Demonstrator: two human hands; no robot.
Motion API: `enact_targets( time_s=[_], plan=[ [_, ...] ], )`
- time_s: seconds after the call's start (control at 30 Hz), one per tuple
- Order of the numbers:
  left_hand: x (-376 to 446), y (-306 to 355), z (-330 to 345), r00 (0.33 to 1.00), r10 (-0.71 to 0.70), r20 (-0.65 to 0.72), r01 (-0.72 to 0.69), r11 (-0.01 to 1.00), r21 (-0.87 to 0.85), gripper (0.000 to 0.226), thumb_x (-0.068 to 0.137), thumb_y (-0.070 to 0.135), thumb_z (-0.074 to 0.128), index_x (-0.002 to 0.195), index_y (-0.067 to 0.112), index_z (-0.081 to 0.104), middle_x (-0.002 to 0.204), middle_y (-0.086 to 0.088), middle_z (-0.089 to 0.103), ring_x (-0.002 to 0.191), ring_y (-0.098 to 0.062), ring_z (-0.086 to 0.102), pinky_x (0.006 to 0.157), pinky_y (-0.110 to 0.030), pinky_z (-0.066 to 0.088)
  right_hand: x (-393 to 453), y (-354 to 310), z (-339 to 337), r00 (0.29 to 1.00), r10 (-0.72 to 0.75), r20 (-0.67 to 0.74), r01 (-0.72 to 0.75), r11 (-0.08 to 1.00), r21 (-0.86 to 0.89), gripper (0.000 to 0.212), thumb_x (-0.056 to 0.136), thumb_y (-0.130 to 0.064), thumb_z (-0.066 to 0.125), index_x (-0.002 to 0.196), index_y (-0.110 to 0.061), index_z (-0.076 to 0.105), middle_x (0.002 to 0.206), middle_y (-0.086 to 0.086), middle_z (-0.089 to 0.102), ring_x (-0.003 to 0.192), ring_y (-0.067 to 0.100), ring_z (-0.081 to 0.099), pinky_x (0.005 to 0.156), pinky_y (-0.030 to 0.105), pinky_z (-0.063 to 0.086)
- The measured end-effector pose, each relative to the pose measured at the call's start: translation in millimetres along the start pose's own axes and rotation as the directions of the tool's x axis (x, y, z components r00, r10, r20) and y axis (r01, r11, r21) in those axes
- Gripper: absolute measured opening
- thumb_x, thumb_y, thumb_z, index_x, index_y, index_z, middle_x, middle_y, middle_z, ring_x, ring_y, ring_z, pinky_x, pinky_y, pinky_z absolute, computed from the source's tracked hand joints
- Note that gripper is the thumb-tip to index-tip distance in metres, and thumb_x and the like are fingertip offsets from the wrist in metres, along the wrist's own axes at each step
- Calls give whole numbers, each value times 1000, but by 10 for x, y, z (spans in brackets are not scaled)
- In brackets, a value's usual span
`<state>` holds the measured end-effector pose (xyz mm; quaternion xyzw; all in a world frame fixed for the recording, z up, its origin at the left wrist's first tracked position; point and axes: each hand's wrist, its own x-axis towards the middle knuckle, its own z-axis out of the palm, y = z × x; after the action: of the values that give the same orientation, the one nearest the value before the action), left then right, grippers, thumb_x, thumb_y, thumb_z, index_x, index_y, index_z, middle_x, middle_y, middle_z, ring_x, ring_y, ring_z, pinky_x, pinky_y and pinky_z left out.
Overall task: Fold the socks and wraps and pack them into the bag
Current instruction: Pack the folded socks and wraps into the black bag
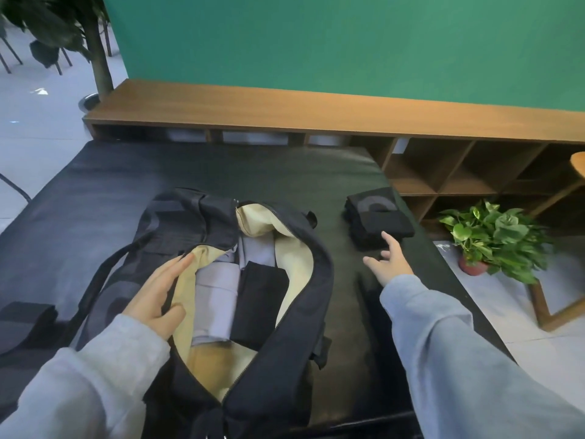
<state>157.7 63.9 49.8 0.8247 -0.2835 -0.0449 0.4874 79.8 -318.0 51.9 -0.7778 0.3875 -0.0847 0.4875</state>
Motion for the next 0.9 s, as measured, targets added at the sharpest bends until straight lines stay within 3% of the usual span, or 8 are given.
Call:
enact_targets(
  time_s=[0.1,0.23,0.37,0.5,0.63,0.8,0.9],
  plan=[
    [2,-17,3,1000,-9,1,9,1000,6,67,62,33,40,128,45,36,142,4,36,126,23,22,101,1,18,132,-111,35,1000,-3,17,3,1000,-30,74,87,-15,62,145,-39,22,141,10,42,125,25,45,95,31,36],
    [1,-59,6,1000,5,14,-5,1000,6,72,58,38,37,121,73,29,139,18,32,130,16,23,105,-5,19,294,-189,45,1000,17,11,-14,974,-228,80,86,-18,59,146,-43,13,131,13,48,112,31,52,89,34,40],
    [-4,-93,15,1000,5,9,-5,1000,-4,72,58,37,38,121,72,30,141,22,34,136,2,25,110,-24,21,411,-219,73,999,35,-2,-33,916,-399,79,86,-20,59,147,-41,13,129,14,45,107,32,52,89,37,43],
    [10,-79,24,1000,4,12,-5,1000,14,72,59,38,39,122,72,28,141,18,32,135,4,25,108,-23,21,502,-206,98,999,16,-42,-34,890,-455,62,89,-21,58,143,-29,28,133,13,45,107,32,54,83,37,44],
    [8,-77,25,1000,-8,15,8,1000,17,72,59,38,39,122,72,28,141,20,32,135,5,25,107,-20,21,555,-166,97,998,1,-70,-35,867,-497,53,91,-22,57,138,-21,34,131,13,48,111,31,52,87,39,44],
    [-2,-78,24,1000,-20,11,20,1000,14,72,58,38,38,120,74,29,130,46,31,133,8,25,106,-19,21,585,-233,111,997,61,-47,-75,905,-419,65,88,-20,58,143,-34,26,129,15,47,95,30,54,77,33,42],
    [3,-53,25,1000,-22,7,22,999,34,72,59,38,37,121,73,27,138,32,32,133,10,24,106,-14,20,596,-270,129,994,107,-26,-108,893,-436,78,88,-25,61,146,-42,12,136,16,36,107,33,52,78,35,38]
  ],
)
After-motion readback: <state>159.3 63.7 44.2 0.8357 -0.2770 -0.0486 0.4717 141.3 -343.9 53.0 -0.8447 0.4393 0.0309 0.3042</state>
